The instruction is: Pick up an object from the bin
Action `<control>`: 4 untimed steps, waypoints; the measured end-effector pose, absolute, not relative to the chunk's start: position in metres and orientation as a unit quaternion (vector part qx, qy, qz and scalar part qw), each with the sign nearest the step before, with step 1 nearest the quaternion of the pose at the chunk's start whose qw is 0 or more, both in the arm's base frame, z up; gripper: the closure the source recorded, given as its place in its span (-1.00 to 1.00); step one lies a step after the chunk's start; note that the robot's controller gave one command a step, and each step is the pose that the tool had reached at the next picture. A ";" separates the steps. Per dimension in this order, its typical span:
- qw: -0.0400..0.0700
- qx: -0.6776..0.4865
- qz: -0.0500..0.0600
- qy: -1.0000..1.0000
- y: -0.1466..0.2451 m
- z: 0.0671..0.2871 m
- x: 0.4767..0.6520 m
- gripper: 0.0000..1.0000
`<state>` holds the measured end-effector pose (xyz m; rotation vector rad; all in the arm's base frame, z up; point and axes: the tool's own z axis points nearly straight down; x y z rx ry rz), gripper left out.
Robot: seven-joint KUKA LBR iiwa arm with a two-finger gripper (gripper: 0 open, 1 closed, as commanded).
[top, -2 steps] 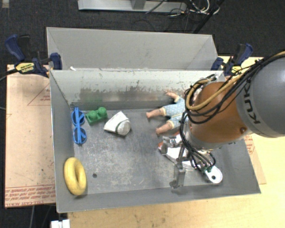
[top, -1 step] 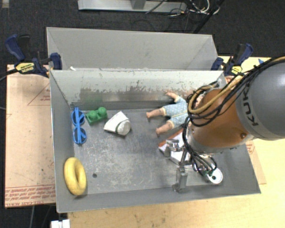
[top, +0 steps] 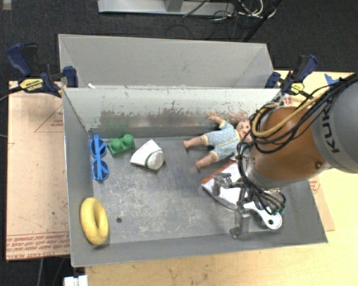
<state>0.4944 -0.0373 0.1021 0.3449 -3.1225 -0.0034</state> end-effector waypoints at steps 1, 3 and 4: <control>-0.003 0.186 -0.001 -0.983 -0.074 0.082 0.497 -1.00; -0.001 -0.052 -0.001 -0.999 -0.085 0.070 0.488 1.00; 0.002 -0.052 -0.001 -0.999 -0.084 0.074 0.486 1.00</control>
Offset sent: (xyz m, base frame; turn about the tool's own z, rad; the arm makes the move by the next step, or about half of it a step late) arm -0.0076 -0.0473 -0.0321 0.3246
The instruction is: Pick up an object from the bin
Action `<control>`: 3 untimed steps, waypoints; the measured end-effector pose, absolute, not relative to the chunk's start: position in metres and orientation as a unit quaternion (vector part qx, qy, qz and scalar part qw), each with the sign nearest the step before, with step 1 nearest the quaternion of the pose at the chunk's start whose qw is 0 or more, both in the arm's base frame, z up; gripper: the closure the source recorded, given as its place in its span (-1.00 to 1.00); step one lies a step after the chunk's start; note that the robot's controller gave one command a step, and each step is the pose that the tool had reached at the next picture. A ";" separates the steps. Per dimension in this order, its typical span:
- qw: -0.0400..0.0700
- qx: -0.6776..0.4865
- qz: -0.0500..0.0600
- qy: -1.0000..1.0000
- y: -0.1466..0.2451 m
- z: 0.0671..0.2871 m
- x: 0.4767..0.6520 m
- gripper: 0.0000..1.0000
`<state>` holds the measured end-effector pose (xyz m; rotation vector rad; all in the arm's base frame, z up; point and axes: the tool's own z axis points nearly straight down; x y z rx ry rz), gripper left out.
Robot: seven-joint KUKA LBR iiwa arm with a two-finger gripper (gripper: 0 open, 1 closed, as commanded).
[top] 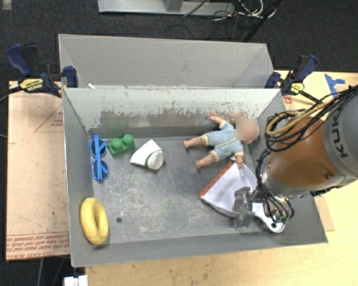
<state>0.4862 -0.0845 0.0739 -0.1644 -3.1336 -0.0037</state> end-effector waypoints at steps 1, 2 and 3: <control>0.004 -0.052 -0.002 -0.999 -0.084 0.094 0.485 1.00; 0.001 -0.052 -0.001 -0.999 -0.084 0.113 0.486 1.00; 0.000 -0.052 -0.001 -0.999 -0.084 0.123 0.487 1.00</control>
Offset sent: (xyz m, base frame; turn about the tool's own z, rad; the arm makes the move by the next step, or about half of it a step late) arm 0.0000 0.0000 0.0390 0.0000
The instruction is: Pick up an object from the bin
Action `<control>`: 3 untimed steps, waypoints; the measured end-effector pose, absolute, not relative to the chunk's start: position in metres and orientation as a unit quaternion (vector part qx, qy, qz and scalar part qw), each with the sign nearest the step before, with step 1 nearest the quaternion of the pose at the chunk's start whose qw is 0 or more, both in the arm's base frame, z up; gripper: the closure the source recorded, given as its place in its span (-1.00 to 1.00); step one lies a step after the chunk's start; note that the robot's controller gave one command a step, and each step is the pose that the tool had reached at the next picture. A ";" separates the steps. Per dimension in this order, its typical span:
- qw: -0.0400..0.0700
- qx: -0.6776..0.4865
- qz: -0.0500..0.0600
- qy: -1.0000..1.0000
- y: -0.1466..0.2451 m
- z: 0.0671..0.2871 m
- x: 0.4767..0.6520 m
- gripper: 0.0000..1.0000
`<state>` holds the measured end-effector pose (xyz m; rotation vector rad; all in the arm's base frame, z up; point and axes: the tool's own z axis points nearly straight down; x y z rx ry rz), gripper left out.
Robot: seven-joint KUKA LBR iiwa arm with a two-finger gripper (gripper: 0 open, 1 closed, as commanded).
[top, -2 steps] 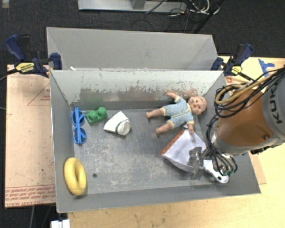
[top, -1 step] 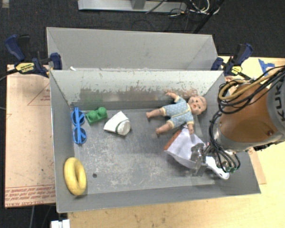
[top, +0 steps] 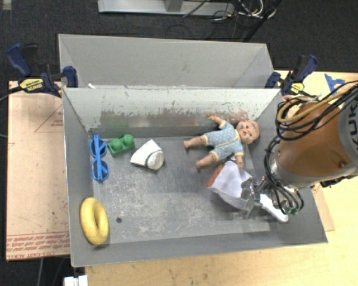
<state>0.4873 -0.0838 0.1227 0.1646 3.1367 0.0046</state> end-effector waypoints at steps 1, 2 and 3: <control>-0.001 0.052 0.002 0.999 -0.084 0.127 0.487 1.00; -0.001 0.053 0.002 0.999 -0.084 0.132 0.487 1.00; 0.000 0.053 0.002 0.999 -0.084 0.135 0.487 1.00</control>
Offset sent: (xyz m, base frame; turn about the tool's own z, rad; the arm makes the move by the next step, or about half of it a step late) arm 0.0000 0.0001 0.0099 0.0000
